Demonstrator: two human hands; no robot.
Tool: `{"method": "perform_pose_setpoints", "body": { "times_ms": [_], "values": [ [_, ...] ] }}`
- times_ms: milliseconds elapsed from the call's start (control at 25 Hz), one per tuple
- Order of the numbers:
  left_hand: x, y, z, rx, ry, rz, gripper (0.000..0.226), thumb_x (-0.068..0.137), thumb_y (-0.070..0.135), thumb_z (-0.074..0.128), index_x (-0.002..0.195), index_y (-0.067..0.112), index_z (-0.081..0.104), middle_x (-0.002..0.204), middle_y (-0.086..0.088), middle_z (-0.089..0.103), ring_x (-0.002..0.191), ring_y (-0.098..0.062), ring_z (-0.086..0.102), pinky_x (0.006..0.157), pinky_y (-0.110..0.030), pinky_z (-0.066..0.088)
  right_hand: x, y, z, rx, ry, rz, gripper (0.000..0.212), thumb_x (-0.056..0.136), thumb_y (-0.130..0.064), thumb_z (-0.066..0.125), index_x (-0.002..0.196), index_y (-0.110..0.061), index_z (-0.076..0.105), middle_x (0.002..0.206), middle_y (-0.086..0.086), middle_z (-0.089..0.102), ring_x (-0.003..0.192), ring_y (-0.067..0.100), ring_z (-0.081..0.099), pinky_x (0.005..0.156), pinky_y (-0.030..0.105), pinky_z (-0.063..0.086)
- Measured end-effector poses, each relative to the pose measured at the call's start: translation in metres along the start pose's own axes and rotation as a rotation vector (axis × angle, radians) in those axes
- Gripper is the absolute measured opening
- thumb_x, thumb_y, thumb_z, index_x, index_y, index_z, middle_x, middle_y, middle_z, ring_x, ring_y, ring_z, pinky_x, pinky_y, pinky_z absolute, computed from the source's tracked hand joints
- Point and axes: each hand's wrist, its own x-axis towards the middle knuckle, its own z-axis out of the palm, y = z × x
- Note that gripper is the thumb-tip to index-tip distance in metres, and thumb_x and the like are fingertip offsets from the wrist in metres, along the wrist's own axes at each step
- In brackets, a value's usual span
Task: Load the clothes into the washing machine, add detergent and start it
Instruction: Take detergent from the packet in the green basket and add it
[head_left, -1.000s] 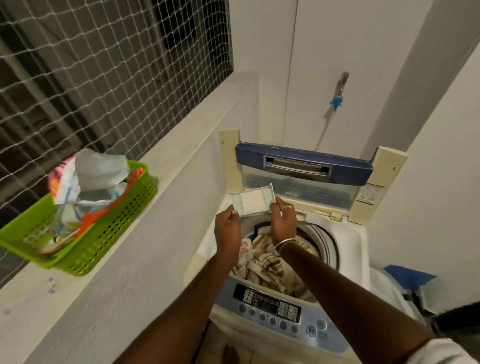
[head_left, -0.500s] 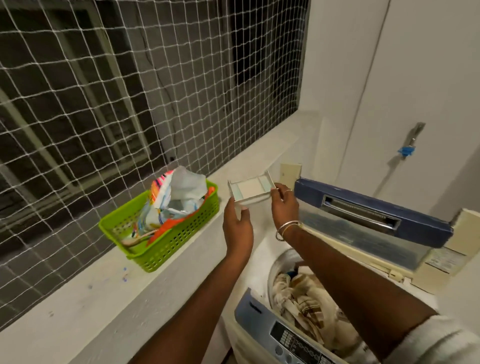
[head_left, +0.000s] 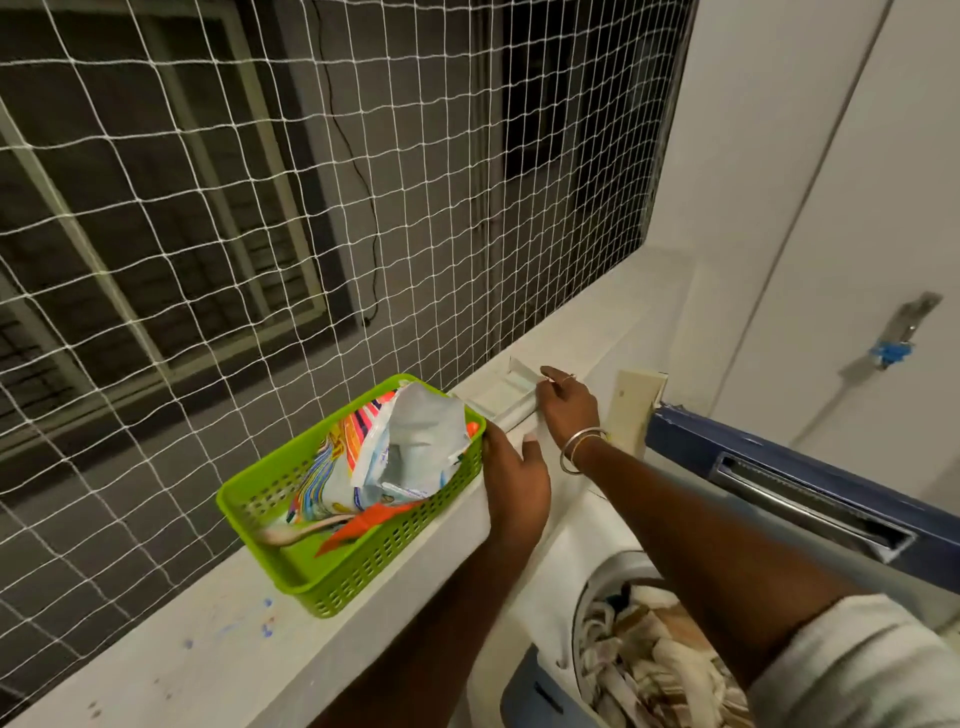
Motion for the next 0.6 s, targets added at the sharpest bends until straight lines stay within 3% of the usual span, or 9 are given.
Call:
{"method": "perform_pose_setpoints", "body": {
  "times_ms": [440, 600],
  "values": [
    [0.006, 0.015, 0.001, 0.007, -0.117, -0.146, 0.082, 0.098, 0.029, 0.052, 0.158, 0.011, -0.001, 0.165, -0.012, 0.002, 0.153, -0.025, 0.003, 0.124, -0.041, 0.007, 0.002, -0.012, -0.004, -0.116, -0.092, 0.078, 0.044, 0.098, -0.028, 0.047, 0.14, -0.015, 0.053, 0.144, 0.009, 0.051, 0.133, 0.028, 0.046, 0.11, 0.028, 0.031],
    [-0.013, 0.029, -0.002, 0.051, -0.149, -0.103, 0.078, 0.099, 0.03, 0.05, 0.158, 0.013, 0.001, 0.165, -0.012, -0.006, 0.153, -0.025, -0.005, 0.124, -0.042, 0.007, -0.014, -0.018, -0.018, -0.079, -0.078, 0.107, 0.044, 0.099, -0.027, 0.046, 0.14, -0.014, 0.051, 0.145, 0.009, 0.051, 0.131, 0.029, 0.048, 0.109, 0.03, 0.033]
  ]
}}
